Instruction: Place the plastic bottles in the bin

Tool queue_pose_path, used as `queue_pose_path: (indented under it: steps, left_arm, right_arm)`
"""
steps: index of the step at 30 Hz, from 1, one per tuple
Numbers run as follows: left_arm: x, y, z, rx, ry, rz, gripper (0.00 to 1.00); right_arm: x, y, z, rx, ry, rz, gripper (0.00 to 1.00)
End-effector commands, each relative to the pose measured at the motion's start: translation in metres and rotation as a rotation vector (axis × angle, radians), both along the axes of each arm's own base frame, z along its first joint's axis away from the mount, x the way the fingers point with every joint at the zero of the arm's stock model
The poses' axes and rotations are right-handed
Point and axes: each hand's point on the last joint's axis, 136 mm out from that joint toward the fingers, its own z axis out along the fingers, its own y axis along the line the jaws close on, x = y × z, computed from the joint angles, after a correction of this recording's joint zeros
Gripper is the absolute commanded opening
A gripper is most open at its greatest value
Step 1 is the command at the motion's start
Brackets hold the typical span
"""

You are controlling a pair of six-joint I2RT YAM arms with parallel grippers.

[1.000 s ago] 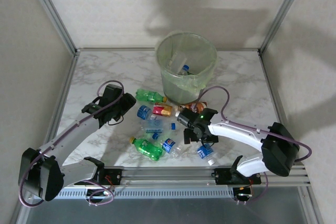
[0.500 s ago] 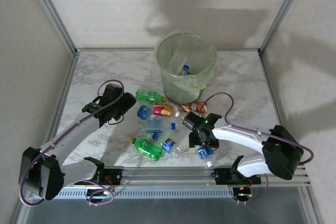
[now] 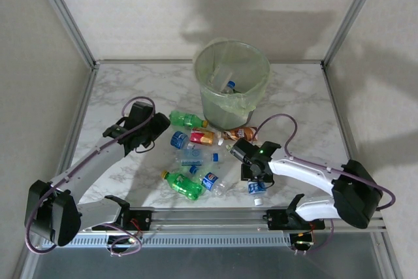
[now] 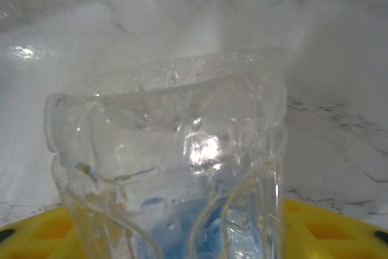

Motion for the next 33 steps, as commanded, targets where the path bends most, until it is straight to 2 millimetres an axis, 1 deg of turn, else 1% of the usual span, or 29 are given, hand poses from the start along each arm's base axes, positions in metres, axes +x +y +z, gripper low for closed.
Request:
queue_pose_path:
  steps: [1,2,5,8,9,10,12,13,15,17,18,20,21,22,24,26,28,30,31,33]
  left_arm:
    - [0.004,0.001,0.009,0.018,-0.011,-0.011,0.78]
    - [0.004,0.001,0.010,0.020,-0.013,-0.010,0.78]
    - [0.006,0.003,0.012,0.027,-0.017,-0.011,0.78]
    - [0.008,0.004,0.015,0.038,-0.020,-0.013,0.78]
    - [0.009,0.005,0.015,0.046,-0.020,-0.014,0.78]
    - [0.010,0.006,0.015,0.054,-0.019,-0.013,0.78]
    - [0.012,0.006,0.015,0.058,-0.019,-0.012,0.78]
    - [0.012,0.006,0.015,0.057,-0.020,-0.013,0.78]
    - [0.014,0.005,0.017,0.050,-0.025,-0.014,0.78]
    - [0.015,0.004,0.020,0.048,-0.030,-0.012,0.78]
    - [0.016,0.005,0.021,0.047,-0.032,-0.010,0.78]
    - [0.016,0.004,0.022,0.046,-0.032,-0.012,0.78]
    - [0.015,0.004,0.023,0.046,-0.032,-0.012,0.78]
    - [0.015,0.004,0.023,0.047,-0.030,-0.013,0.77]
    - [0.013,0.006,0.025,0.047,-0.032,-0.007,0.78]
    - [0.010,0.008,0.026,0.049,-0.032,-0.001,0.78]
    - [0.007,0.009,0.026,0.046,-0.031,0.007,0.78]
    - [0.004,0.011,0.027,0.041,-0.033,0.013,0.78]
    - [0.002,0.011,0.026,0.042,-0.032,0.017,0.78]
    - [0.000,0.014,0.025,0.043,-0.030,0.026,0.78]
  right_arm:
    - [0.014,-0.003,0.039,0.026,-0.106,-0.042,0.51]
    - [0.016,-0.002,0.050,0.042,-0.126,-0.043,0.51]
    - [0.028,0.005,0.098,0.113,-0.216,-0.041,0.50]
    - [0.041,0.009,0.160,0.188,-0.337,-0.049,0.51]
    - [0.047,0.011,0.184,0.215,-0.385,-0.058,0.52]
    - [0.052,0.013,0.207,0.243,-0.430,-0.058,0.52]
    - [0.064,0.019,0.248,0.292,-0.509,-0.062,0.53]
    - [0.071,0.020,0.268,0.303,-0.549,-0.078,0.52]
    - [0.088,0.024,0.299,0.317,-0.607,-0.104,0.52]
    - [0.109,0.033,0.329,0.357,-0.667,-0.116,0.52]
    - [0.122,0.038,0.350,0.401,-0.708,-0.118,0.52]
    - [0.146,0.042,0.378,0.458,-0.769,-0.129,0.51]
    - [0.158,0.041,0.391,0.475,-0.796,-0.144,0.51]
    - [0.175,0.034,0.402,0.481,-0.821,-0.174,0.51]
    - [0.198,0.031,0.417,0.484,-0.868,-0.187,0.51]
    - [0.220,0.031,0.423,0.504,-0.893,-0.192,0.52]
    - [0.241,0.031,0.421,0.537,-0.898,-0.198,0.52]
    - [0.262,0.031,0.412,0.560,-0.879,-0.212,0.52]
    - [0.271,0.028,0.407,0.564,-0.872,-0.223,0.51]
    - [0.286,0.030,0.395,0.576,-0.851,-0.231,0.51]
